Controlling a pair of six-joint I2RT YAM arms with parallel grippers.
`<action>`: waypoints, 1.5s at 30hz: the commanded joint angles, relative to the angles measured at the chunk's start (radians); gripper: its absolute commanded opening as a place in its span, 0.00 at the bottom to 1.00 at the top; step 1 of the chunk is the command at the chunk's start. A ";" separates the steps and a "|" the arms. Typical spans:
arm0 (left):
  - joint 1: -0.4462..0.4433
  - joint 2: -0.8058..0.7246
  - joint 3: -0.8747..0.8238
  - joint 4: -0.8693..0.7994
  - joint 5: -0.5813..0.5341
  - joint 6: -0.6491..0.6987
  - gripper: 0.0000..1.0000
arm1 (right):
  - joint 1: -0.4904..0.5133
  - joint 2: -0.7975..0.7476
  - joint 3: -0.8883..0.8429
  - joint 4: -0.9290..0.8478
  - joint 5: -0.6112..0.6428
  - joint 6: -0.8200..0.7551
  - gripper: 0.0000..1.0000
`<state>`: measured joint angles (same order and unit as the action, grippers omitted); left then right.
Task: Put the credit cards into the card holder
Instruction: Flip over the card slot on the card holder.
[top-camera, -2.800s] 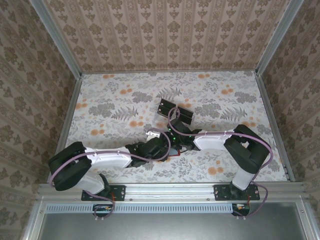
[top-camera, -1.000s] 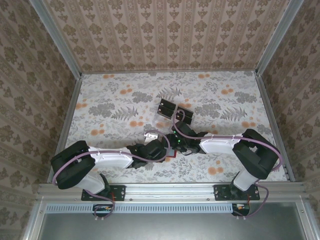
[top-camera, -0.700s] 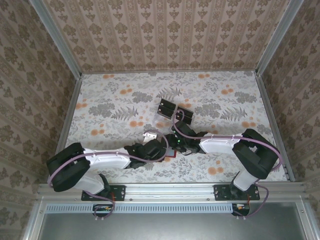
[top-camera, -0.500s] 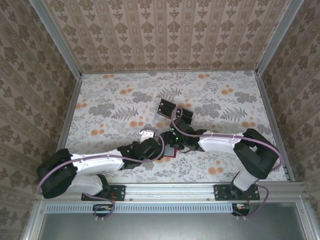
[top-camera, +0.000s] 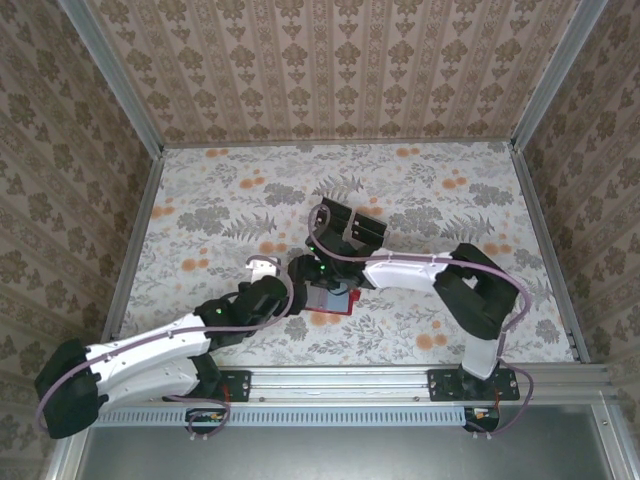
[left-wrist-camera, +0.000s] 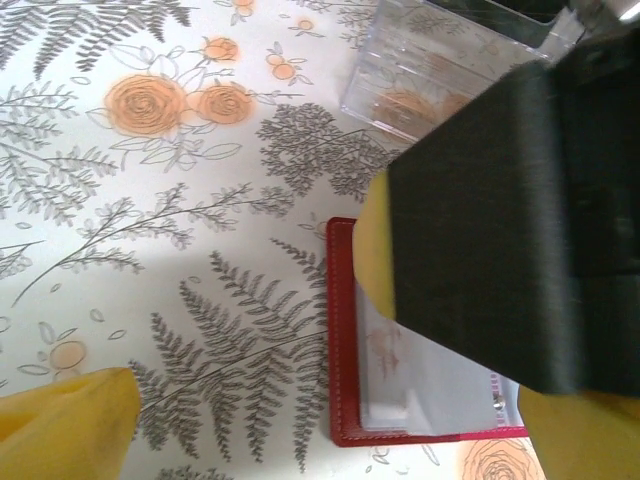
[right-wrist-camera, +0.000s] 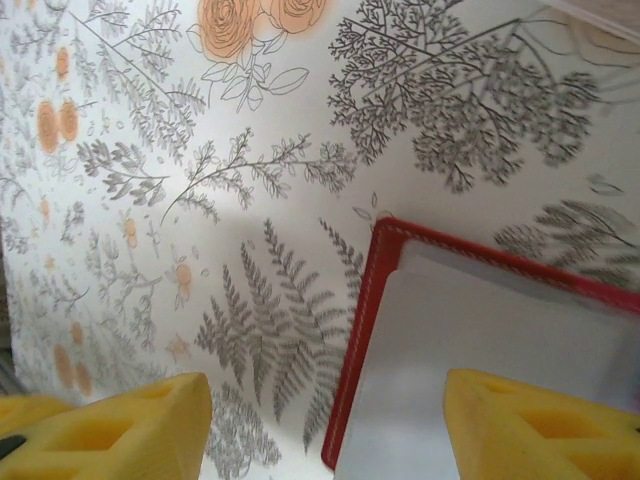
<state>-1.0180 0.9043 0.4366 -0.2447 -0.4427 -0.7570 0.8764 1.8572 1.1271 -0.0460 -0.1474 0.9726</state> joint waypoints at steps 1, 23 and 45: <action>0.028 -0.047 -0.013 -0.028 -0.007 -0.014 1.00 | 0.012 0.075 0.057 -0.085 -0.027 -0.025 0.64; 0.159 -0.028 0.040 -0.103 0.101 0.023 1.00 | -0.113 -0.230 0.170 -0.530 0.142 -0.635 0.63; 0.300 0.119 0.153 -0.127 0.263 0.117 1.00 | -0.114 -0.005 0.225 -0.654 0.548 -0.928 0.43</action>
<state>-0.7246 1.0214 0.5713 -0.3603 -0.1959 -0.6594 0.7597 1.8301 1.3144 -0.6674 0.3344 0.0753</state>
